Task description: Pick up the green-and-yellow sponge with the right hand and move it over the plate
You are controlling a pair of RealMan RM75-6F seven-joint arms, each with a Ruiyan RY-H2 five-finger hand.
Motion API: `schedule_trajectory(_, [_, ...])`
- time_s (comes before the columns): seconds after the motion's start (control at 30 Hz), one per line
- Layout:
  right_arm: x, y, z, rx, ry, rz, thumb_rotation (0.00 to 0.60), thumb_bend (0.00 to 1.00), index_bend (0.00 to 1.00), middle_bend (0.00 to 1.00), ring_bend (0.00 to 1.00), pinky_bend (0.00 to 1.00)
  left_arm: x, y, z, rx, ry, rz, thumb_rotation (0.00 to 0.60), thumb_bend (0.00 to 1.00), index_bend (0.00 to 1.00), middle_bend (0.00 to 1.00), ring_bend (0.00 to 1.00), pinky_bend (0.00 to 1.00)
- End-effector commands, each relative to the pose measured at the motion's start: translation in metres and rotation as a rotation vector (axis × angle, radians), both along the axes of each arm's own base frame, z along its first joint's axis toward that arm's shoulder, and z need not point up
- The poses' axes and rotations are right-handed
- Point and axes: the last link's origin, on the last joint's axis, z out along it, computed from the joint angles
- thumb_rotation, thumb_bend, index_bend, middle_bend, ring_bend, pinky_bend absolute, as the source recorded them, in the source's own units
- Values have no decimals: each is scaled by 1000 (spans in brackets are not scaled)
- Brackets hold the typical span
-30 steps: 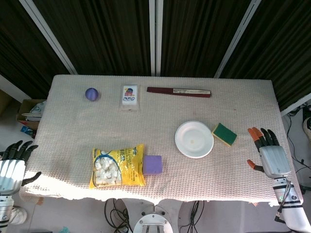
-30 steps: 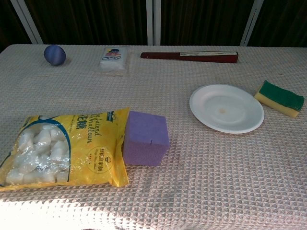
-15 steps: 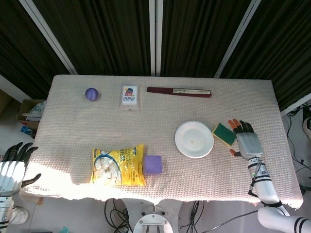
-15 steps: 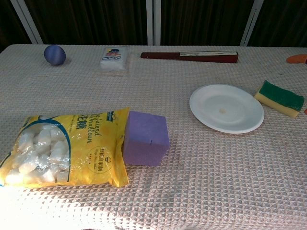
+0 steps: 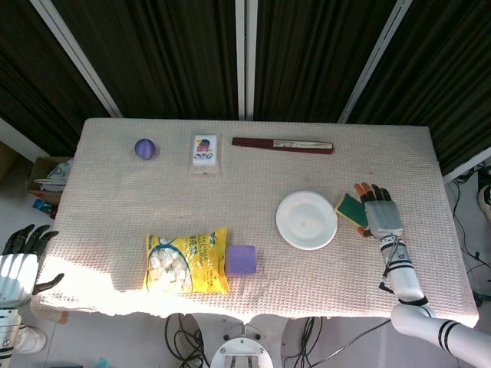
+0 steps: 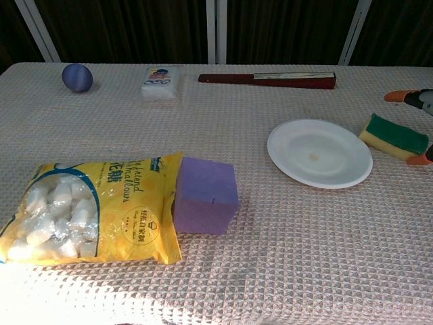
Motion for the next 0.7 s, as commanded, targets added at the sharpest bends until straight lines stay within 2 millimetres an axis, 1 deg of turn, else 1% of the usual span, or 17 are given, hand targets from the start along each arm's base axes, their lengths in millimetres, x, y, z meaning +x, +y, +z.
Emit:
schedule_trajectory(0.03, [-2, -12, 5, -18, 2, 1, 600, 67, 0, 95, 0, 120, 0, -1, 0, -3, 2, 2, 600, 16, 217, 146, 83, 131])
schedule_trajectory(0.17, [-5, -25, 16, -23, 25, -2, 600, 70, 0, 105, 0, 122, 0, -2, 2, -1, 3, 6, 600, 17, 217, 146, 83, 131])
schedule_trajectory(0.27, [-6, -29, 21, 0, 35, -11, 600, 77, 0, 107, 0, 122, 0, -3, 1, -6, 3, 7, 600, 16, 217, 146, 83, 131])
schedule_trajectory(0.4, [-8, -26, 25, 59, 23, -31, 600, 80, 0, 112, 0, 123, 0, -4, 2, -9, 2, 13, 600, 16, 217, 146, 83, 131])
schedule_trajectory(0.5, [-8, -22, 28, 91, 0, -52, 600, 82, 0, 139, 7, 126, 0, -4, 2, -11, 3, 13, 600, 16, 217, 146, 83, 131])
schedule_trajectory(0.63, [-5, -21, 24, 127, -27, -65, 600, 108, 22, 177, 12, 134, 1, -3, 1, -17, 4, 6, 600, 16, 217, 146, 83, 131])
schedule_trajectory(0.7, [-4, -22, 21, 133, -22, -60, 600, 119, 49, 189, 12, 134, 2, -3, 1, -20, 6, 4, 600, 16, 217, 146, 83, 131])
